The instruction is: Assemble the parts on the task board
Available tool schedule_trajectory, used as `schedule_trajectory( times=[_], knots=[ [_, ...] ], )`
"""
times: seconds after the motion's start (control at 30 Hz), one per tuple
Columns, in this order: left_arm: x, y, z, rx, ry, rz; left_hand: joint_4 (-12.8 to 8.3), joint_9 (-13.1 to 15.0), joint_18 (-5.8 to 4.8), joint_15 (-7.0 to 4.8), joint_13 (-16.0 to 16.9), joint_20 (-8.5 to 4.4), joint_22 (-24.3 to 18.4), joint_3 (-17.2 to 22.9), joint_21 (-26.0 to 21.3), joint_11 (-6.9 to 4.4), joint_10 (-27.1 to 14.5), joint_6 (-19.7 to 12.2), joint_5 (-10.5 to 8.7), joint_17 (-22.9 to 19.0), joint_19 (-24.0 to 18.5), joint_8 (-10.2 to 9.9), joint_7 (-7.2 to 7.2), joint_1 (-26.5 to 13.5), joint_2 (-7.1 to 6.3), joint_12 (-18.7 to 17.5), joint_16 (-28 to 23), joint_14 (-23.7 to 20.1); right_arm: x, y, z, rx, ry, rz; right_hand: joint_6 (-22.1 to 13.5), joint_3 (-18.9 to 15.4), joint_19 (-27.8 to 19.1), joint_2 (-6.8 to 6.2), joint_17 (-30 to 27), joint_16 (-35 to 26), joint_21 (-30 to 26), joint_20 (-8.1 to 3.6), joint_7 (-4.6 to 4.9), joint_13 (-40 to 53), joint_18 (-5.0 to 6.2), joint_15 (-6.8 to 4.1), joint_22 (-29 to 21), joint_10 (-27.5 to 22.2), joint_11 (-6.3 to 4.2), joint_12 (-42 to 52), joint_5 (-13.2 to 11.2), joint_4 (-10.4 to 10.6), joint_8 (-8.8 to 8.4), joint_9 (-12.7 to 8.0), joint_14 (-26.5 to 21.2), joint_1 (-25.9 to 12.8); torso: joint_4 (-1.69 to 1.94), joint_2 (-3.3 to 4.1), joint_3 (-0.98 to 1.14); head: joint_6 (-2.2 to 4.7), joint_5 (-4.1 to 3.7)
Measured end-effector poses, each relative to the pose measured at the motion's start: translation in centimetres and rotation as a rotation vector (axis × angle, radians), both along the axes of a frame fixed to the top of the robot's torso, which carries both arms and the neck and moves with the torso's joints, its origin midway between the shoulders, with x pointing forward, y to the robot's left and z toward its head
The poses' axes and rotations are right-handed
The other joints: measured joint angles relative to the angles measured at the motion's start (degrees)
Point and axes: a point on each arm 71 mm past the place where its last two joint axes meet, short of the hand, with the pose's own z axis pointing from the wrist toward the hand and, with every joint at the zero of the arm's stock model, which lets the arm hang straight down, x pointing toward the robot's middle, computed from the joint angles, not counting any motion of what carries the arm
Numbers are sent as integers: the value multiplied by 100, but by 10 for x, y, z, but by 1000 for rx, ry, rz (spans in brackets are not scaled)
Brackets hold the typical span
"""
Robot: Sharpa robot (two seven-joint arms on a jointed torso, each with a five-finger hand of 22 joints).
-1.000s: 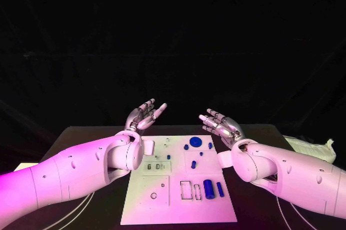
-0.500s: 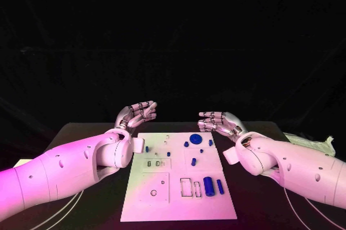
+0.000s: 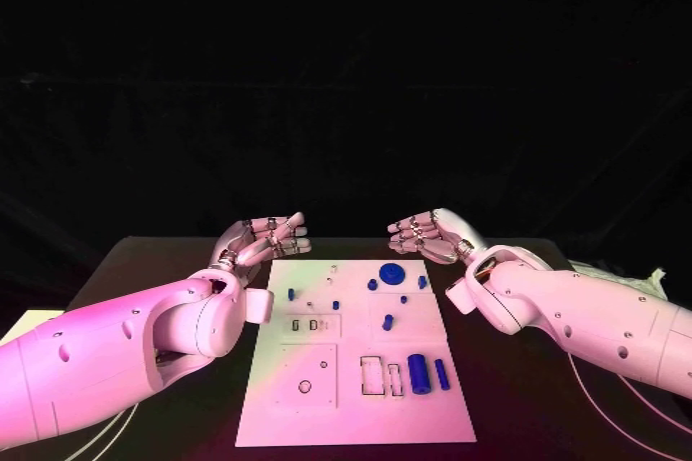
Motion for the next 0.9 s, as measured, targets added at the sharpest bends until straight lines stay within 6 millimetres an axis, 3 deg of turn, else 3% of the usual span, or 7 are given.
schedule_trajectory(
  times=[0.17,0.2,0.23,0.37,0.6,0.9],
  knots=[
    [-10,-3,8,-48,19,-38,-51,0,0,22,-8,0,-24,-19,-31,0,0,19,0,5,0,-59,19,22,22,-62,-88,-23,5,4,12,-168,-82,19,230,189,344,-99,60,35,175,-146,-74,13,0,-143,38,296,-93,-23,0,-140,0,19,432,25,76,149,-49,25,-119],
    [-11,-4,9,-54,21,-44,-61,0,0,22,-9,0,-23,-29,-31,0,0,19,0,5,0,-59,19,22,22,-78,-88,-23,6,5,14,-206,-94,21,337,256,516,-153,109,106,277,-226,-118,20,0,-214,80,431,-139,-23,-30,-180,0,24,645,29,94,174,-57,28,-140],
    [-13,-5,11,-61,22,-54,-75,0,0,22,-9,0,-31,-17,-31,0,0,19,0,5,0,-60,19,23,22,-79,-101,-23,7,7,15,-257,-107,26,548,382,930,-293,231,291,519,-425,-202,28,0,-393,176,718,-251,-23,-161,-234,0,33,1155,26,113,198,-66,29,-159],
    [-18,-10,18,-82,22,-86,-93,-5,0,43,-9,0,-38,-31,-31,0,0,19,0,5,0,-88,19,22,22,-121,-132,-43,8,13,15,-416,-141,44,666,430,1380,-424,446,571,848,-648,-286,28,0,-562,320,896,-380,-66,-352,-223,0,33,1732,-79,171,311,-104,29,-217],
    [-26,-15,23,-102,25,-124,-102,-5,0,43,-9,0,-44,-40,-52,0,-1,19,0,5,0,-114,19,22,22,-132,-160,-43,6,24,17,-618,-193,71,664,376,1774,-597,796,941,1196,-819,-326,22,1,-683,478,881,-428,-97,-469,-57,-39,22,2136,-157,243,505,-152,61,-295],
    [-31,-14,26,-107,27,-138,-108,-4,-1,43,-13,0,-51,-47,-52,11,-12,19,0,4,0,-115,19,22,22,-151,-180,-43,4,35,21,-769,-256,94,712,449,1925,-694,1254,1358,1486,-912,-375,22,0,-703,620,793,-449,-97,-469,142,-39,23,2155,-122,273,658,-188,89,-330]
  ],
)
